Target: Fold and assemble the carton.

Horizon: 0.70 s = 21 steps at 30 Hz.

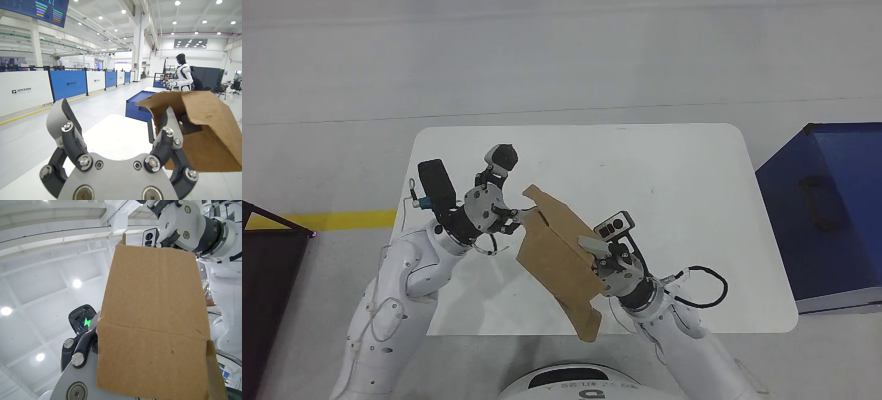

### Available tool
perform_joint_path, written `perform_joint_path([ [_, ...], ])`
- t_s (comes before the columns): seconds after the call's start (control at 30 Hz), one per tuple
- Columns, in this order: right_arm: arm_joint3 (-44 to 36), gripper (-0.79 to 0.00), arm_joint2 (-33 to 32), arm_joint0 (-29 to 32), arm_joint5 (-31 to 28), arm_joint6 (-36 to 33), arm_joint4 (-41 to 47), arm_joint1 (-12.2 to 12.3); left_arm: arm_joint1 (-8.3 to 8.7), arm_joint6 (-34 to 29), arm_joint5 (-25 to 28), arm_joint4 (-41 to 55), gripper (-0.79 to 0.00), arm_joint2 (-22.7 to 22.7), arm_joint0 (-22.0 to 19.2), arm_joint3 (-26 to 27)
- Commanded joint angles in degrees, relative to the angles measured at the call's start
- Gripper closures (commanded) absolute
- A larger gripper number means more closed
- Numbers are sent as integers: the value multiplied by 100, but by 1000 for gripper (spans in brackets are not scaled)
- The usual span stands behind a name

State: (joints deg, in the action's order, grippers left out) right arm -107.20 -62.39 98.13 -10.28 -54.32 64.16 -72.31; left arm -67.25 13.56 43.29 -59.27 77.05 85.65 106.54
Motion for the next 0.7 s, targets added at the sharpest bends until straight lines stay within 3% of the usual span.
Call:
perform_joint_path([
  [0.0, 0, 0, 0, 0, 0, 0, 0, 0, 0, -3, 2, 1, -785, -1, 0, -1],
  [0.2, 49, 0, -132, -41, -34, -7, -282, 26, 21, -433, -431, 712, -785, 286, 149, -133],
  [0.4, -31, 0, -421, 171, -48, -240, -681, 108, 113, -1179, -34, 1995, -785, 759, 384, -51],
  [0.53, -58, 0, -441, 230, -22, -222, -875, 132, 166, -1957, 398, 2554, -785, 591, 372, 198],
  [0.67, -59, 0, -408, 228, -44, -195, -879, 133, 200, -2630, 462, 2754, -785, 349, 246, 161],
])
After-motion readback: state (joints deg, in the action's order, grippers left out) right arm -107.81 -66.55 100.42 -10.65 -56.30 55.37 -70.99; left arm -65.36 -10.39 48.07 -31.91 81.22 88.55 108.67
